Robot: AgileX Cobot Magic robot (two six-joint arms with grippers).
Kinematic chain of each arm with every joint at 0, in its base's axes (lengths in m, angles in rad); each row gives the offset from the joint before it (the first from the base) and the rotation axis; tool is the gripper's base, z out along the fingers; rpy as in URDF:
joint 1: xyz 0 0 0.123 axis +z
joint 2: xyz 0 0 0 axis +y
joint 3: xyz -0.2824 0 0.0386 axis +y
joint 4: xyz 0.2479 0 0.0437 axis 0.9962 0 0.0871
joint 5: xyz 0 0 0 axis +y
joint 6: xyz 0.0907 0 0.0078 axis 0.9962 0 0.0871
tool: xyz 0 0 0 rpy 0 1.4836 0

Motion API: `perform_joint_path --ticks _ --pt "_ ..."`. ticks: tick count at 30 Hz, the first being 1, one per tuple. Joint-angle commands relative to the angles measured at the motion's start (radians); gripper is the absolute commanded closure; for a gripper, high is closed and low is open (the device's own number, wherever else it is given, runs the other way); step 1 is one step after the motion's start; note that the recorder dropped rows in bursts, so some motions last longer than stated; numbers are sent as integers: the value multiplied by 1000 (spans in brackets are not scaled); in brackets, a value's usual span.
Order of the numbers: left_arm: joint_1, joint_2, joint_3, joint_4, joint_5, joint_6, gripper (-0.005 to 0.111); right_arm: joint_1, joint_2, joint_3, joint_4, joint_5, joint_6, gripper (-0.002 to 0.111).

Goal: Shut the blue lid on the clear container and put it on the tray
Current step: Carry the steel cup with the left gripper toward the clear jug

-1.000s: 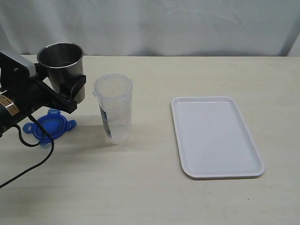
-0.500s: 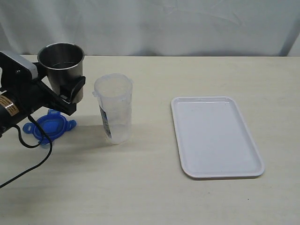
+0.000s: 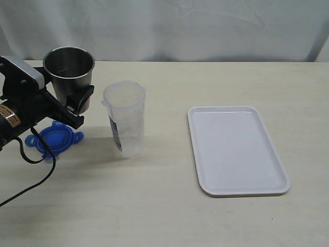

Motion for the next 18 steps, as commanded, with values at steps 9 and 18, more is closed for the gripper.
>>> perform_joint_path --ticks 9,18 --pt "-10 -18 -8 -16 -75 -82 107 0 4 2 -7 8 3 104" --pt "-10 -64 -8 -28 -75 -173 107 0 4 2 -7 8 3 104"
